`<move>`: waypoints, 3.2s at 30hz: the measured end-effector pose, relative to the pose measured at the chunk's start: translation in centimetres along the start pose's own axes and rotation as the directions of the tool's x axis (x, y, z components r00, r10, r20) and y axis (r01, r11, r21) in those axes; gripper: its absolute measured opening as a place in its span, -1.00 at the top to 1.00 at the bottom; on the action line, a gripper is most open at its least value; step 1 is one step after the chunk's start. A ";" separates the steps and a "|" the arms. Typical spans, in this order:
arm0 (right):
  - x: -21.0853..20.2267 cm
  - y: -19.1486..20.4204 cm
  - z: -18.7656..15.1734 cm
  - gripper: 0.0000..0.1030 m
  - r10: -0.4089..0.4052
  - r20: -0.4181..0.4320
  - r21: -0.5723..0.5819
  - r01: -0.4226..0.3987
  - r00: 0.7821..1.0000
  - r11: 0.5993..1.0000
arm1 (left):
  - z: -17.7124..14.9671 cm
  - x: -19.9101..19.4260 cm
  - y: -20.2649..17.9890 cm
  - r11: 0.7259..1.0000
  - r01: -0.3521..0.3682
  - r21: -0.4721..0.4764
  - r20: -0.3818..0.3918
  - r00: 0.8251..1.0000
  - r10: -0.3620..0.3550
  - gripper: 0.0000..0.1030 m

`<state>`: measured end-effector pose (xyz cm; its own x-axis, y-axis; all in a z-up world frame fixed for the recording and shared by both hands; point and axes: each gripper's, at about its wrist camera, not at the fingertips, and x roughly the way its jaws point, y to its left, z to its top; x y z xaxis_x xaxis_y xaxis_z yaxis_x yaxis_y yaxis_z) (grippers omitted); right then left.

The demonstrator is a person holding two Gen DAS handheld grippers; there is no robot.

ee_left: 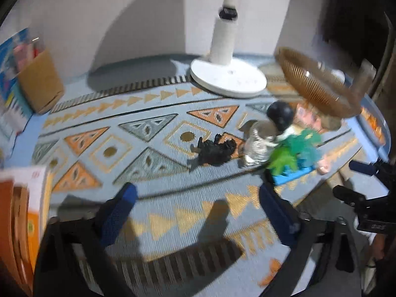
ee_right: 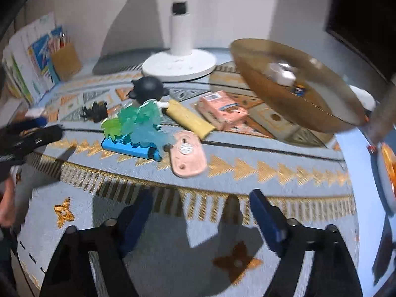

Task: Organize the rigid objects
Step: 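Grasp the black toy figure with the left tool while the right tool grasps the pink tag, then carry the black figure and pink tag into the amber bowl and release both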

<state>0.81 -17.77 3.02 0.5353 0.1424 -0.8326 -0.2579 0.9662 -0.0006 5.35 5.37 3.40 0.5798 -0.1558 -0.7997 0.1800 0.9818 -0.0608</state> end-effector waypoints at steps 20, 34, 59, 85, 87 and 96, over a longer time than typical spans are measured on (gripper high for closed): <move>3.3 -0.2 2.9 0.32 0.001 0.016 -0.038 -0.001 1.000 0.999 | 2.7 3.5 -1.5 0.996 0.084 0.021 0.013 0.996 -0.084 0.21; -4.6 -5.8 -5.5 0.32 0.050 0.039 0.112 -0.054 0.998 0.992 | -4.6 -4.1 -2.9 0.950 0.246 -0.190 0.116 0.967 -0.228 0.21; -6.1 -4.8 -6.8 0.34 0.123 0.114 0.092 -0.134 0.986 0.987 | -3.5 -6.9 -9.6 0.982 0.187 -0.035 0.148 0.972 -0.180 0.21; -4.4 -21.4 7.7 0.34 -0.158 0.115 0.289 0.119 0.981 0.950 | 13.6 5.7 -24.1 0.979 0.187 0.079 0.038 0.981 -0.191 0.21; -3.7 -22.1 7.9 0.34 -0.155 0.092 0.304 0.120 0.984 0.945 | 13.9 6.9 -24.4 0.982 0.172 0.083 0.010 0.985 -0.173 0.20; -6.4 -24.1 7.6 -0.17 -0.164 0.157 0.394 0.091 0.974 0.915 | 14.5 2.7 -22.3 0.971 0.223 0.084 0.114 0.966 -0.232 -0.62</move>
<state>9.67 -40.32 12.59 0.6903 0.0139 -0.7234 0.1292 0.9814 0.1421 14.43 -18.56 11.22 0.6093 -0.3907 -0.6900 0.3709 0.9096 -0.1875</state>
